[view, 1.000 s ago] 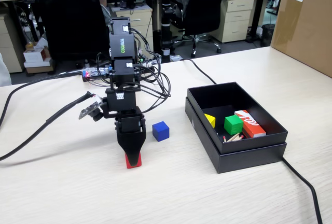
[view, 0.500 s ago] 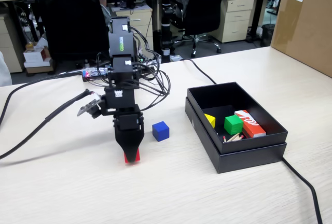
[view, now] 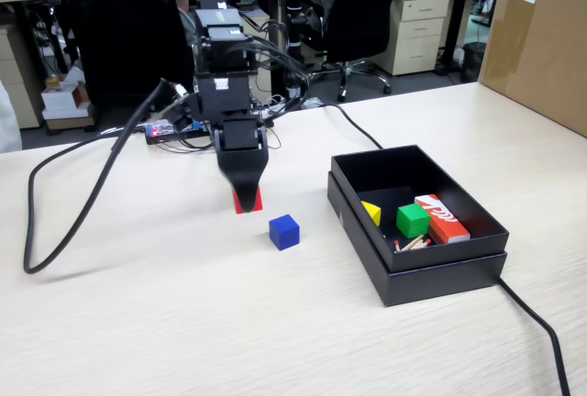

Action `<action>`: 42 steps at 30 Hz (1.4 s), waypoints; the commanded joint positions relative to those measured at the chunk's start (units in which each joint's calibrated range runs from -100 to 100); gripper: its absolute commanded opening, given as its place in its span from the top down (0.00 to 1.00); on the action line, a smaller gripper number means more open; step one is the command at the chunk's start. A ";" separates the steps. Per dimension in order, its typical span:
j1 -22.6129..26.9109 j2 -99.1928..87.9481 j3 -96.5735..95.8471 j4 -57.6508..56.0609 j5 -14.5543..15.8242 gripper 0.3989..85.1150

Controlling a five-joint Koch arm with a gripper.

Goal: Put the red cube on top of the blue cube

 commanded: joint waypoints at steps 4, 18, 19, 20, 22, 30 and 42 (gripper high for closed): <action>3.91 -8.29 -2.31 -0.59 3.13 0.99; 3.03 5.25 -0.04 0.28 3.91 0.99; 3.03 5.60 -0.04 0.28 3.91 0.99; 3.03 5.83 -0.04 0.28 3.91 0.99; 3.03 5.94 -0.04 0.28 3.91 0.99; 3.03 6.17 -0.31 0.28 3.91 0.99; 3.03 8.35 -0.58 1.14 4.00 0.99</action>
